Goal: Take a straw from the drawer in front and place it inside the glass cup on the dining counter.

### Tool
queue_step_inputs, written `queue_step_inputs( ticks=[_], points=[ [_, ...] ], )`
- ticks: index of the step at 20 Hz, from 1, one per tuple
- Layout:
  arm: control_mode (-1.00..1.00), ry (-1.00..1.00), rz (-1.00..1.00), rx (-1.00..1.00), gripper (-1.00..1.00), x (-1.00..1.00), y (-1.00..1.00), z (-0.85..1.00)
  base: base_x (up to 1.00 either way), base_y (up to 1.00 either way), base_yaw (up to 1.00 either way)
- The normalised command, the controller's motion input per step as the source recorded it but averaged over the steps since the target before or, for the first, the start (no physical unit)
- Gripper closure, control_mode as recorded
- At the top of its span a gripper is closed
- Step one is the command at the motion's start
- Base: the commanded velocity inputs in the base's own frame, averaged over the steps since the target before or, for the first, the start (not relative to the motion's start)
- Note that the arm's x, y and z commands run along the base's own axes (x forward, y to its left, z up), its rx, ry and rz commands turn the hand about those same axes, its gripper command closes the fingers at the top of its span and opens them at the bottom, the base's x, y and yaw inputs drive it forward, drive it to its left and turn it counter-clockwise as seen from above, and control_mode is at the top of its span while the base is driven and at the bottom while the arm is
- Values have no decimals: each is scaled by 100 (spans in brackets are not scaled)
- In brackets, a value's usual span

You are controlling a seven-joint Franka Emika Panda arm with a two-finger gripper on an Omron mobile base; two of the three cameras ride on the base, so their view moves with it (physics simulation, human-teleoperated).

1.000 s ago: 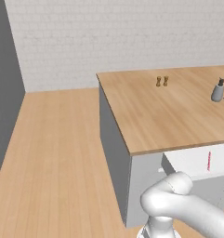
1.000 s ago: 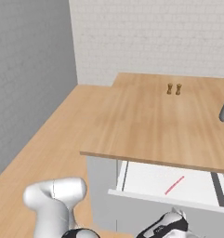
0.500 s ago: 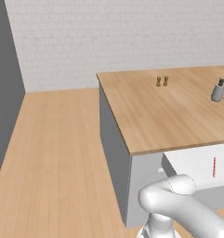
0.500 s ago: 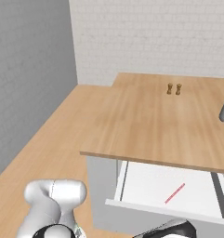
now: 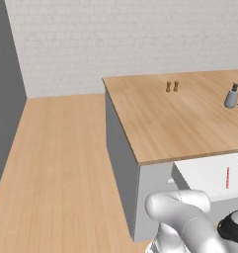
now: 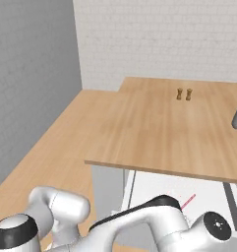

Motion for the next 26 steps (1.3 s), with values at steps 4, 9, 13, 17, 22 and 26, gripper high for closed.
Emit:
queue_step_inputs(
  ticks=[4, 9, 13, 17, 22, 26],
  points=[
    [-100, 42, 6, -22, -100, 29, 67, 100, 0, 0, 0],
    [-100, 43, 5, -3, -100, 64, 12, 100, 0, 0, 0],
    [-100, 35, 12, 1, -100, 72, -12, 96, 0, 0, 0],
    [-100, 6, 22, 17, -100, 98, -44, -13, 0, 0, 0],
    [-100, -1, 37, 32, -100, 100, -21, -31, 0, 0, 0],
    [-100, -1, 39, 23, -100, 78, 2, -75, 0, 0, 0]
  ],
)
